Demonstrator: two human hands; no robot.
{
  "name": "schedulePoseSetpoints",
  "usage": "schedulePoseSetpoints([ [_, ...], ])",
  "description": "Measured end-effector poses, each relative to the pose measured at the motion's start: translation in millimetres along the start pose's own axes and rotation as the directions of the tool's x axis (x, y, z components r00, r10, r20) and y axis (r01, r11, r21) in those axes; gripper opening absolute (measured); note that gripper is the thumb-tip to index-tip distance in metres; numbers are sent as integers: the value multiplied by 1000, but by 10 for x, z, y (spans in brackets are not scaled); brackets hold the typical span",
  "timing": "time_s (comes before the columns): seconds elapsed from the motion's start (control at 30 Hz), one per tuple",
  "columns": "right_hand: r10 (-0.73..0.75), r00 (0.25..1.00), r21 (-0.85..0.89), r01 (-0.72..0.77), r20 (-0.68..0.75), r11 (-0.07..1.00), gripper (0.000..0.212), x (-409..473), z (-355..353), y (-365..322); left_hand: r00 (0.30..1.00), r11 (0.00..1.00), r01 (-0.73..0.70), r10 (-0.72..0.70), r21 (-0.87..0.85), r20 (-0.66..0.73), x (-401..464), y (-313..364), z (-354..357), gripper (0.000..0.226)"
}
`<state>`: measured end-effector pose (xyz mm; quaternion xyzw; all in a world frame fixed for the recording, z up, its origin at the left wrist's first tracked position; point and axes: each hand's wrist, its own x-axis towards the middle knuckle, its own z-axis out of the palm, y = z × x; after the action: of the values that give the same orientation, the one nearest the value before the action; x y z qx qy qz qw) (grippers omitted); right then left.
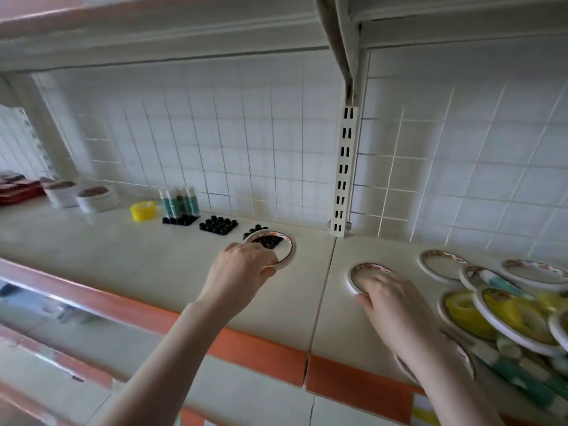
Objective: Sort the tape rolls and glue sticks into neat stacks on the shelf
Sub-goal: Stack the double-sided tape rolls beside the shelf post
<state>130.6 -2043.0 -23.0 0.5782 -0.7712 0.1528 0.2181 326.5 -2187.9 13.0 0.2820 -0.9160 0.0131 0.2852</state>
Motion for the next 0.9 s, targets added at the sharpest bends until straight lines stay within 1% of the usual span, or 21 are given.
schedulePoseSetpoints([
  [0.07,-9,998,-16,10,66,1000,39,26,42,-17,1000,999,27,-27,16,-12,-74,-73,-37,13],
  [0.1,11,996,-29,-8,89,1000,37,29,73,-16,999,999,41,-41,24,-16,-107,-104,-50,13],
  [0.2,87,991,-1,-87,99,996,36,28,144,-8,996,996,85,-83,39,-32,-190,-175,-65,10],
  [0.23,101,989,4,-102,105,995,31,16,122,-18,995,995,94,-93,42,-34,-215,-185,-67,10],
  [0.3,110,988,-56,-105,109,993,11,34,79,-13,994,993,106,-104,46,-40,-261,-190,-70,12],
  [0.37,104,983,-49,-97,149,994,8,30,42,-39,993,992,114,-112,48,-42,-312,-183,-76,13],
  [0.4,86,988,-25,-84,127,996,9,31,65,-37,992,991,120,-118,53,-45,-338,-180,-82,14],
  [0.47,57,996,10,-58,67,998,31,20,108,-45,989,988,143,-140,63,-54,-390,-177,-102,12],
  [0.5,50,998,7,-50,27,999,36,26,119,-52,987,986,153,-150,69,-58,-418,-182,-119,11],
  [0.6,18,1000,40,-17,-24,999,37,43,71,-117,986,983,161,-156,87,-60,-485,-246,-177,11],
  [0.73,-21,988,96,36,-151,995,32,58,24,-303,985,982,165,-160,87,-70,-564,-427,-284,11],
  [0.9,-63,970,74,82,-235,994,30,233,12,-747,977,982,173,-161,76,-136,-735,-804,-481,14],
])
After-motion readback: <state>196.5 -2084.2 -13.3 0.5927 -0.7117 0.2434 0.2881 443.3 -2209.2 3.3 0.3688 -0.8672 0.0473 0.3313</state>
